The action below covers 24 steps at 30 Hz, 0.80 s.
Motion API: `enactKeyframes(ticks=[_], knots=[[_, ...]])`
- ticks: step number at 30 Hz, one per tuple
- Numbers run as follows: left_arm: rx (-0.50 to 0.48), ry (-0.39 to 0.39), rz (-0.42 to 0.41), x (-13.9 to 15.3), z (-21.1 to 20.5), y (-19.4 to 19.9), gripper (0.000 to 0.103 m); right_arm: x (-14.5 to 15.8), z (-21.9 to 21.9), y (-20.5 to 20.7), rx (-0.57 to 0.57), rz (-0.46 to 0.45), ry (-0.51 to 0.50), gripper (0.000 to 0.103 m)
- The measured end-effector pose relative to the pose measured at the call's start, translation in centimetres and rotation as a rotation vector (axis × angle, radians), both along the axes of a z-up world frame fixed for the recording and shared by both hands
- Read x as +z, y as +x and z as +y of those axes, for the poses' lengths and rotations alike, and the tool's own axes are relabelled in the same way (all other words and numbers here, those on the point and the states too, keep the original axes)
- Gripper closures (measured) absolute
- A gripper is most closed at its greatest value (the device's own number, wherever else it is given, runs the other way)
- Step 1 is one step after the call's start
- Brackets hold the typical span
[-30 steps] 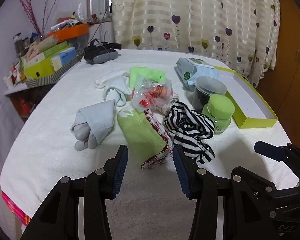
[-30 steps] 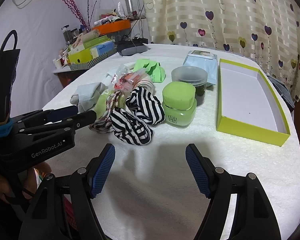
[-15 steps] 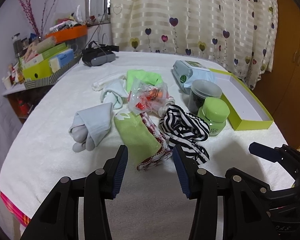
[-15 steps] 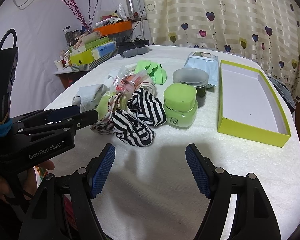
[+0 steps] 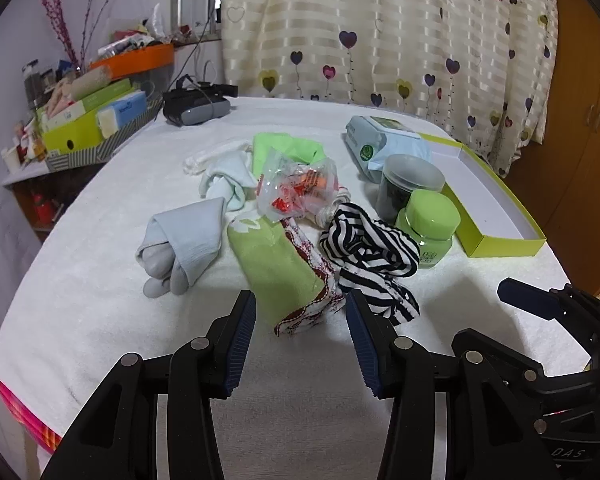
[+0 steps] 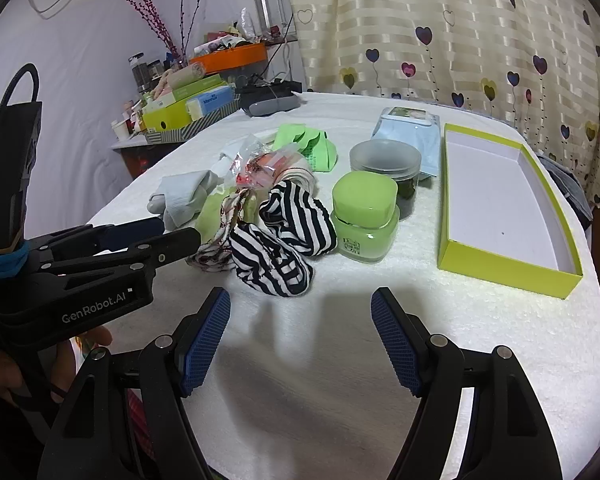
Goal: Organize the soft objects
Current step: 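Move both tools toward the striped cloth and green towel on the table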
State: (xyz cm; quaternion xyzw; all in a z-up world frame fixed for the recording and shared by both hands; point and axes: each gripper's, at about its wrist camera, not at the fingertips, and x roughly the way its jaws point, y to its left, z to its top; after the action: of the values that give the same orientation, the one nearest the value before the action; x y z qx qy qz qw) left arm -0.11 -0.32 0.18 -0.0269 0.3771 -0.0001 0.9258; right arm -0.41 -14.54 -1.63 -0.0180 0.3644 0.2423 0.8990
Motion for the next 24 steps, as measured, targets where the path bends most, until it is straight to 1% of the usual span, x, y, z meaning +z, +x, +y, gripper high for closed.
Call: enactKeyframes(ticks=[14, 24], knots=[[0.024, 0.004, 0.013, -0.56, 0.54, -0.27, 0.057, 0.04, 0.26, -0.07, 0.008, -0.007, -0.001, 0.030], [0.018, -0.015, 0.005, -0.44, 0.77, -0.66, 0.057, 0.07, 0.39, -0.08, 0.015, -0.010, -0.001, 0.030]])
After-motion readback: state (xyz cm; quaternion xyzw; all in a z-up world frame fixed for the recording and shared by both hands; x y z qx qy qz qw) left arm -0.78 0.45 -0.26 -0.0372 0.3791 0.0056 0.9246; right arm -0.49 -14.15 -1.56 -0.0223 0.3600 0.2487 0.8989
